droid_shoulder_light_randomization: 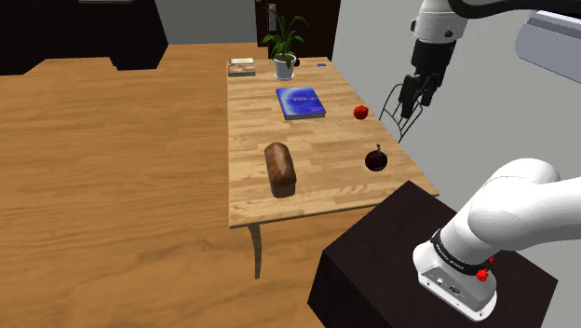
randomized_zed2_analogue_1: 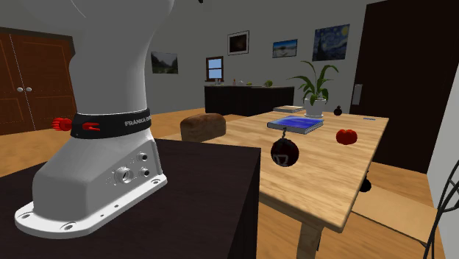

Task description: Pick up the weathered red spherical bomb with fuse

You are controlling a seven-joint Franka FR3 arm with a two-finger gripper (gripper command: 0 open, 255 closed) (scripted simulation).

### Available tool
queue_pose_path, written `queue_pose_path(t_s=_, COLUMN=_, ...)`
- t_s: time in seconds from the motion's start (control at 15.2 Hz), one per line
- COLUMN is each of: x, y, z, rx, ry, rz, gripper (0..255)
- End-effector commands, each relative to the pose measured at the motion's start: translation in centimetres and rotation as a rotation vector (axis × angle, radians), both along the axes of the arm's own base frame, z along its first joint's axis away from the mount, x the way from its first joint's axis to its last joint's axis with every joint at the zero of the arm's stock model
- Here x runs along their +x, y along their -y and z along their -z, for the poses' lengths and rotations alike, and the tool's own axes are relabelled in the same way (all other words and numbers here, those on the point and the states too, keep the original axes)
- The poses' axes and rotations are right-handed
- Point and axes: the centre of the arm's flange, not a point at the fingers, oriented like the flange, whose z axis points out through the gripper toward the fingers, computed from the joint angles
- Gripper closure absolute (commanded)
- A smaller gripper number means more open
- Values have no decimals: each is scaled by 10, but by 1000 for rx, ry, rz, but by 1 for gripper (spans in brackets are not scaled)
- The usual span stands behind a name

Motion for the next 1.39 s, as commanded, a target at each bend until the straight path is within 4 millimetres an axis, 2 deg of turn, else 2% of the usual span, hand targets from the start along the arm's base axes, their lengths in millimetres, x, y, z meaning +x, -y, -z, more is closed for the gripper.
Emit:
queue_pose_path(t_s=0.0, x=0, y=0, z=0, rx=0, ry=0, rz=0, gripper=0)
queue_pose_path(t_s=1.32, x=100, y=147, z=195, rx=-19, ry=6, rz=165, gripper=0)
